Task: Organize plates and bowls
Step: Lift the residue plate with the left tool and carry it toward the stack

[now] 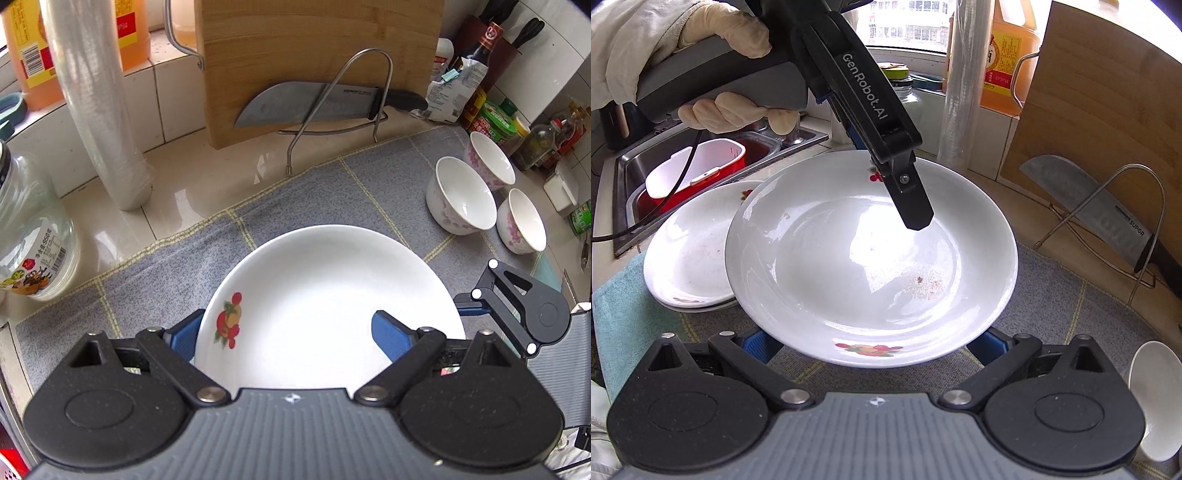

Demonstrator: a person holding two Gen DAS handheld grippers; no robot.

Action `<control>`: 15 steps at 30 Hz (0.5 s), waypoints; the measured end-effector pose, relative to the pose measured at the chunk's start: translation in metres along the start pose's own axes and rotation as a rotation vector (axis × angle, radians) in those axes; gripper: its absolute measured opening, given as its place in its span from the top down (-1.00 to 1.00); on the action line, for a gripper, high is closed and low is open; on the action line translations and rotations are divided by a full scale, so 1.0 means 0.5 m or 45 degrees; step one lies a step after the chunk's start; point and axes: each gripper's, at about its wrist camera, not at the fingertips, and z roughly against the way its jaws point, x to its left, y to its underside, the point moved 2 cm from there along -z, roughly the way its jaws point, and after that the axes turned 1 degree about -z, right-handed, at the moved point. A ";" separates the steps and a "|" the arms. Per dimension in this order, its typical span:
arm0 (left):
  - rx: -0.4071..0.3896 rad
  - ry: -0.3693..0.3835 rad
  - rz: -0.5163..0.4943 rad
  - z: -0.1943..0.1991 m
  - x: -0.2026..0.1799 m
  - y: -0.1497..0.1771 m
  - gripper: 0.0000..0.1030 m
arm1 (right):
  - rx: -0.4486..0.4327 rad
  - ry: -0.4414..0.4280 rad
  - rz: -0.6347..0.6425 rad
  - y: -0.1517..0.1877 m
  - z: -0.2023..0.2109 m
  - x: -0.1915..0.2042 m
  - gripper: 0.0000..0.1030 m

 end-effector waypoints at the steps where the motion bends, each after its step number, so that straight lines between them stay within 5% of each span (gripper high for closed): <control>1: -0.005 -0.003 0.008 0.005 0.002 0.005 -0.80 | -0.004 -0.007 0.008 -0.002 0.003 0.005 -1.00; 15: -0.066 -0.077 0.133 0.083 0.037 0.096 -0.80 | -0.025 -0.099 0.116 -0.029 0.006 0.091 -1.00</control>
